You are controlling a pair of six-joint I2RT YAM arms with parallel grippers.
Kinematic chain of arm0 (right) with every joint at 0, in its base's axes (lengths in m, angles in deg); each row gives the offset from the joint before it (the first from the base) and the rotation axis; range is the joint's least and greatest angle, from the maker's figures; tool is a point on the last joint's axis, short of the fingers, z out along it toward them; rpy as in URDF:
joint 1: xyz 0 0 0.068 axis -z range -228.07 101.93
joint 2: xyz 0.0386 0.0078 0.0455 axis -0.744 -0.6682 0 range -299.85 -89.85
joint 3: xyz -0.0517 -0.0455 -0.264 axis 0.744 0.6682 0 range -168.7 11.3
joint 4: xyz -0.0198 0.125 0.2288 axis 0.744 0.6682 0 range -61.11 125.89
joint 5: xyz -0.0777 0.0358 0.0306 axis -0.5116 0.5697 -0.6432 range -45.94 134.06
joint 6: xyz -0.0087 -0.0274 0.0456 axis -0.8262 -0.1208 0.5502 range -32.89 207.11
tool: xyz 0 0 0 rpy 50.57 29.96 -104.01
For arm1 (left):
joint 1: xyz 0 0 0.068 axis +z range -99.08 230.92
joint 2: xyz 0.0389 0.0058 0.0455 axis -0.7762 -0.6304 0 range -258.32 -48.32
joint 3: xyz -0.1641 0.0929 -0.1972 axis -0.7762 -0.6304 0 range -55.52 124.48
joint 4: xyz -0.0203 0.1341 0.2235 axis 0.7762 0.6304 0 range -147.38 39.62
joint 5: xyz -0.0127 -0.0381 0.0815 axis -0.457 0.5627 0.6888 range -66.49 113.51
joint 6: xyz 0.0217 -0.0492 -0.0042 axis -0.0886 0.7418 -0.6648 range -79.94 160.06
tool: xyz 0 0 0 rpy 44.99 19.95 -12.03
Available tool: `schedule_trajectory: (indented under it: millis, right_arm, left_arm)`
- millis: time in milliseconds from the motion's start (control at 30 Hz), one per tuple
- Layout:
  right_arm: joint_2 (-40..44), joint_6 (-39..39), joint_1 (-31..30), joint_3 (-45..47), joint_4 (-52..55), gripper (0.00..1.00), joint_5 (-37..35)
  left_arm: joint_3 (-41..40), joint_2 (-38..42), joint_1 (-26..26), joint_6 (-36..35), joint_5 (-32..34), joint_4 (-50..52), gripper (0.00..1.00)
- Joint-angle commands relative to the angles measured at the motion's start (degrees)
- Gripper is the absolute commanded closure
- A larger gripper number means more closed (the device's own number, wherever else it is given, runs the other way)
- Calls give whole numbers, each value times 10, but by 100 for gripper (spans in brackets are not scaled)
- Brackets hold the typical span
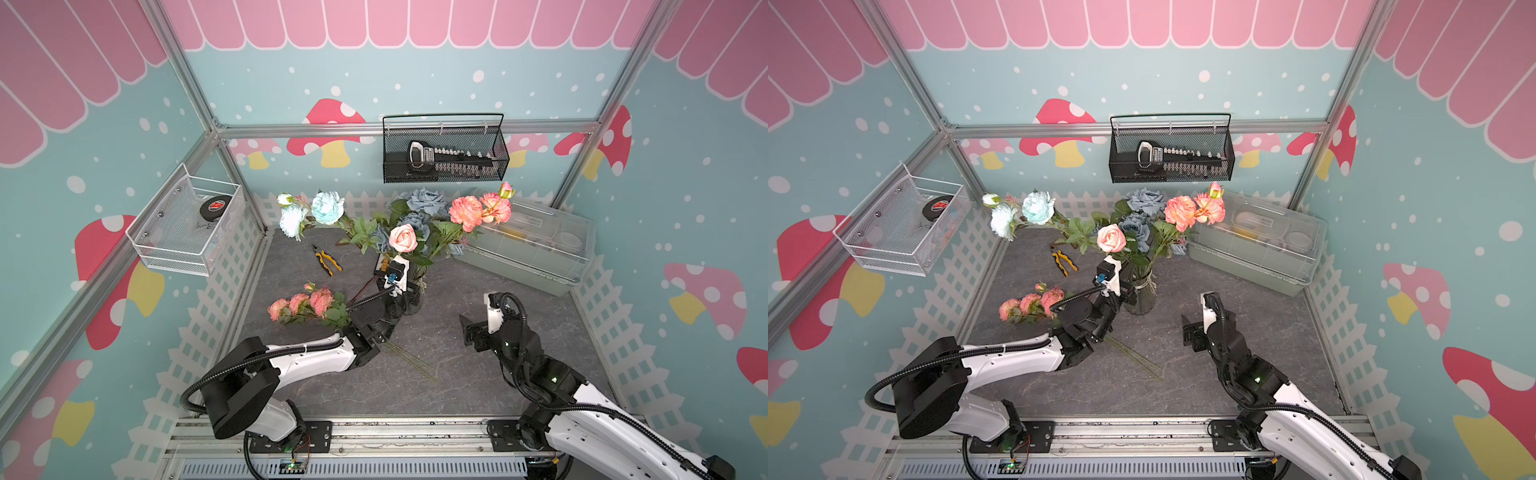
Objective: Pick out pink flowers from the vase
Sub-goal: Pick up the flower from the vase.
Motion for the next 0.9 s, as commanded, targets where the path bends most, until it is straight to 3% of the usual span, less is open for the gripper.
schedule_trajectory:
  millis: [0, 200, 500, 700, 867]
  right_arm:
    - [5, 1, 3, -5, 4, 7, 4]
    - [-6, -9, 3, -7, -5, 7, -2]
    - [-4, -31, 3, -5, -37, 2, 17]
    - [-19, -48, 3, -8, -74, 1, 115]
    - [-16, -64, 2, -15, -121, 1, 205]
  left_arm:
    - [36, 48, 1, -10, -32, 33, 100]
    - [76, 145, 1, 13, -33, 152, 100]
    - [108, 373, 16, 105, -34, 365, 100]
    - [143, 486, 20, 175, 1, 526, 100]
    - [152, 500, 20, 249, 5, 658, 100]
